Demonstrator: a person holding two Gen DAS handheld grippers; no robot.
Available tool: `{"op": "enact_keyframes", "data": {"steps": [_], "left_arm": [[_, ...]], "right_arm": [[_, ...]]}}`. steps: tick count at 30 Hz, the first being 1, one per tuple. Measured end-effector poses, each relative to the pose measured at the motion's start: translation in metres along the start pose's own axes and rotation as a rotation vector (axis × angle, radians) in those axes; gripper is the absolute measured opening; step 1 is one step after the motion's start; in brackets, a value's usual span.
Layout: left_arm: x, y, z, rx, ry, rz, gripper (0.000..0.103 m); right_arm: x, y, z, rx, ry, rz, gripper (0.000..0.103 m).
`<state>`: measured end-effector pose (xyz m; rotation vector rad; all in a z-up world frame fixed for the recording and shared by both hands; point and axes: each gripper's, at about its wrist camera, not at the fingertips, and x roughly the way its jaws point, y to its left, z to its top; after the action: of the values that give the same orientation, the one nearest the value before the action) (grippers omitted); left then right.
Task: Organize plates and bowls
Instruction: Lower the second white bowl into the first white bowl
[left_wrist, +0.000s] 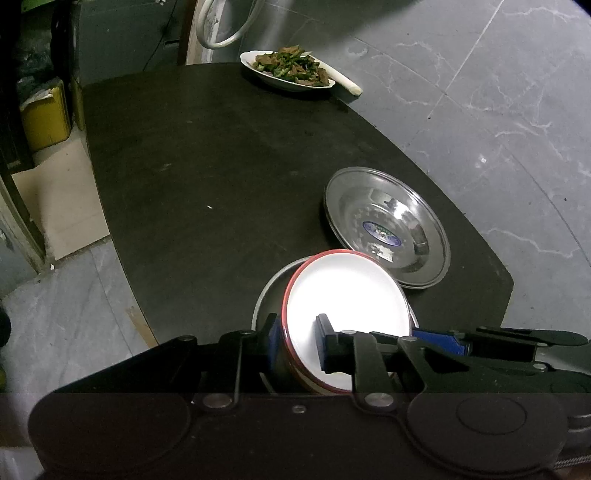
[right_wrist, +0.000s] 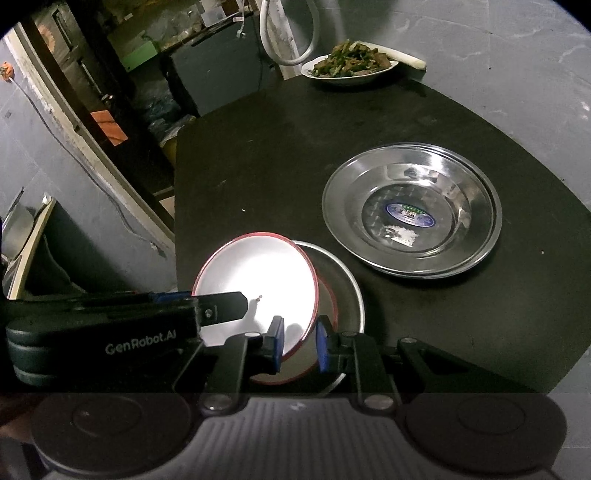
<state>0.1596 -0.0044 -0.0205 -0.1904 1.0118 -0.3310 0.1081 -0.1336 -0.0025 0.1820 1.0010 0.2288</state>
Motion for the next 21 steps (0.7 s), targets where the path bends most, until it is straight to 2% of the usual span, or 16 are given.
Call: {"op": "enact_keyframes", "data": {"steps": [11,15,21], "left_arm": [[-0.003,0.002,-0.002,-0.01,-0.008,-0.006,0.021],[-0.005,0.003,-0.003,-0.012,-0.013,-0.007,0.024],[-0.011,0.005,-0.005,-0.018,-0.027,-0.014,0.029]], "right_arm": [[-0.002,0.0,-0.001,-0.008,-0.003,0.001,0.024],[-0.006,-0.001,-0.002,-0.008,-0.023,-0.012,0.036],[-0.011,-0.004,-0.007,0.009,-0.036,-0.001,0.037]]}}
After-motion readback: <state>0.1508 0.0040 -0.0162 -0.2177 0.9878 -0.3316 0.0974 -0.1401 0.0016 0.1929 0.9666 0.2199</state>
